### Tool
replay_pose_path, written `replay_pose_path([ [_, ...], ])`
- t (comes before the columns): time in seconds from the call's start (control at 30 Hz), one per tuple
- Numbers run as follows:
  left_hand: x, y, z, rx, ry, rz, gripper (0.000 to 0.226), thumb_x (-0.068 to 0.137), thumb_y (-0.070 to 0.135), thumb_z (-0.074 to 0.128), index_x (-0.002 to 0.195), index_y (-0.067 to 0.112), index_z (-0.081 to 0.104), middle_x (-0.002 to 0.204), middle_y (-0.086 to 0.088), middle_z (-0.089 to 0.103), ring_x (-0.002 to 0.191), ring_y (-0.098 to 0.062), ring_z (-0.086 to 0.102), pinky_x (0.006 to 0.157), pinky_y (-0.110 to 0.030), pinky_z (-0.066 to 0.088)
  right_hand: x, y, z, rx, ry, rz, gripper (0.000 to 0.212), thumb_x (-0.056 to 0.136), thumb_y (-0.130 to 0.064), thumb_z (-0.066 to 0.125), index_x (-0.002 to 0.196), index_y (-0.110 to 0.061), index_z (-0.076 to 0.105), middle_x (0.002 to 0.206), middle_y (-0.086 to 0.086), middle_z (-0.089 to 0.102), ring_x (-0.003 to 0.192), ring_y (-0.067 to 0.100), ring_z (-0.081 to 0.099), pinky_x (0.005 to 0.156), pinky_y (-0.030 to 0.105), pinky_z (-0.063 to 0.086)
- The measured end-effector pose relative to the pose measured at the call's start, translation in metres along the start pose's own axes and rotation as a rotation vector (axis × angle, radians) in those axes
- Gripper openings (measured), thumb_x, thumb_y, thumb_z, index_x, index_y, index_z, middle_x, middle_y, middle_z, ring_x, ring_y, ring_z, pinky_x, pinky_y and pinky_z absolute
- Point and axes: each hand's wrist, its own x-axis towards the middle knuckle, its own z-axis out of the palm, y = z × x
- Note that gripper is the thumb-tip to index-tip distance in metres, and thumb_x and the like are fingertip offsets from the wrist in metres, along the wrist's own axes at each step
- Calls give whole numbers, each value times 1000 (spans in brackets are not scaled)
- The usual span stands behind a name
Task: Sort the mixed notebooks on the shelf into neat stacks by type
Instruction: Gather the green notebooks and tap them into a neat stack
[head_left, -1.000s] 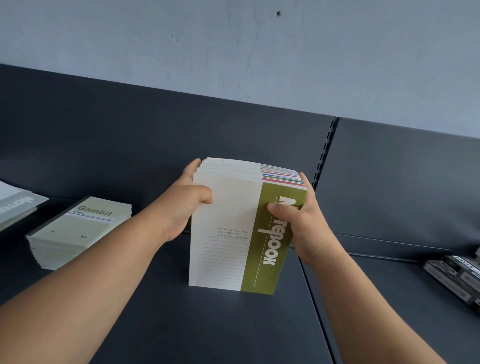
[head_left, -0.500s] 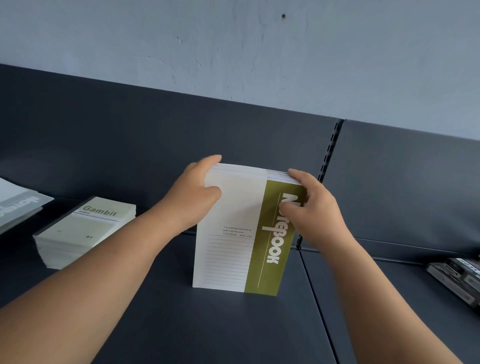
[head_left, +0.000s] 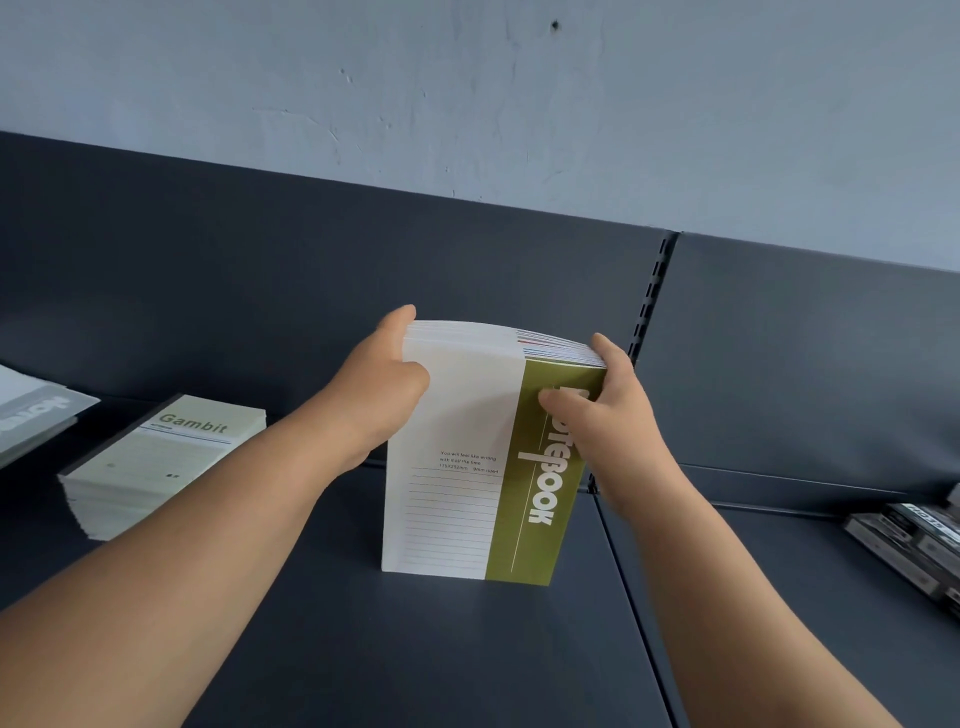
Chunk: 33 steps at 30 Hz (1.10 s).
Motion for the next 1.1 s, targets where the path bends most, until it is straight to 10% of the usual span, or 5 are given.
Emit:
replay_pose_path([
  [0.17, 2, -11, 0, -97, -12, -17, 79, 92, -1, 39, 153, 31, 1, 146, 13, 30, 117, -5, 35, 86, -19, 30, 6, 14, -3, 96, -60, 53, 70, 90, -3, 52, 148, -33, 27, 115, 3, 65, 102, 27, 68, 89, 49, 56],
  [0.33, -1, -20, -1, -188, -95, -48, 52, 91, -3, 42, 132, 28, 36, 118, 13, 56, 109, -5, 53, 72, -16, 39, 7, 35, -5, 119, -136, 77, 35, 96, -2, 48, 125, -22, 52, 113, 1, 70, 103, 21, 69, 85, 42, 58],
  [0.67, -11, -64, -1, -6, -86, -38, 43, 92, 15, 59, 131, 29, 48, 117, 23, 59, 107, 5, 54, 85, -18, 44, -4, 61, -3, -42, -101, 67, 25, 96, -12, 57, 119, -24, 56, 107, -8, 71, 93, 7, 70, 73, 23, 55],
  [1.1, 1, -60, -8, -60, -5, -34, 26, 92, 18, 59, 118, 22, 60, 105, 11, 70, 95, -5, 67, 76, -23, 51, 1, 67, 0, 123, -145, 157, 17, 94, -14, 62, 110, -13, 64, 99, 3, 76, 91, 21, 73, 85, 42, 57],
])
